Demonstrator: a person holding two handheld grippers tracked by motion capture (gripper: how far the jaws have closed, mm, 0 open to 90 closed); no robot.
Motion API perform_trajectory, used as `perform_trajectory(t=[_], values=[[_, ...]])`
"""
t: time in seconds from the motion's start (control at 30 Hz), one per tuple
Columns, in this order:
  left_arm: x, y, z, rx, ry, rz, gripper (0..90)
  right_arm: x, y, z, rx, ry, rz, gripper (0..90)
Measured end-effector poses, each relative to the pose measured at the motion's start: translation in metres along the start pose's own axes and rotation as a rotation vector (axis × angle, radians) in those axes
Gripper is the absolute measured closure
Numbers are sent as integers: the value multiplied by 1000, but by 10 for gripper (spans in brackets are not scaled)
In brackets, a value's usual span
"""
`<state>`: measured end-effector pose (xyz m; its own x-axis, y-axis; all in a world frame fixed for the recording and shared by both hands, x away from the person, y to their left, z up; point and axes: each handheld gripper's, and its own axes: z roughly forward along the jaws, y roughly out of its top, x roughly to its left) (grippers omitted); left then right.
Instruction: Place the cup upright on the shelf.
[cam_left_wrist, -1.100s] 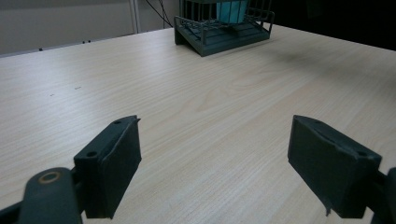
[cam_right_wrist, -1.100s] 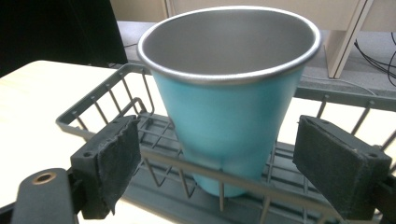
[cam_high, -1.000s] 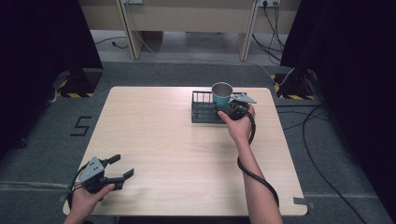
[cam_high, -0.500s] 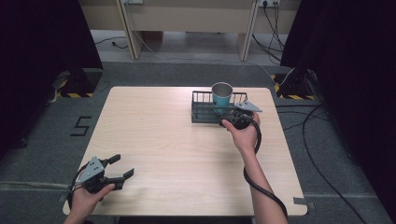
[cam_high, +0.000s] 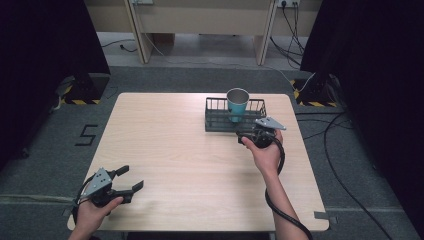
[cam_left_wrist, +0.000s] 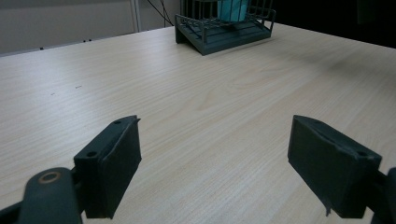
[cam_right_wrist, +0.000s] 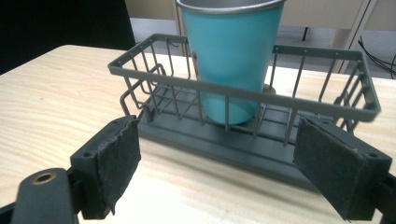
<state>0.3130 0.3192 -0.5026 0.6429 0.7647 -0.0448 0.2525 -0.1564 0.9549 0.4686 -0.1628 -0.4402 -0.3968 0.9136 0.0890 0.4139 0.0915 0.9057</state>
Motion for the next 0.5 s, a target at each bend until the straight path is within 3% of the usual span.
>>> perform_trajectory(t=[0.5], values=[[0,0,0,2,3,-1,166,5,-21,-29,-1,15,-17,156]])
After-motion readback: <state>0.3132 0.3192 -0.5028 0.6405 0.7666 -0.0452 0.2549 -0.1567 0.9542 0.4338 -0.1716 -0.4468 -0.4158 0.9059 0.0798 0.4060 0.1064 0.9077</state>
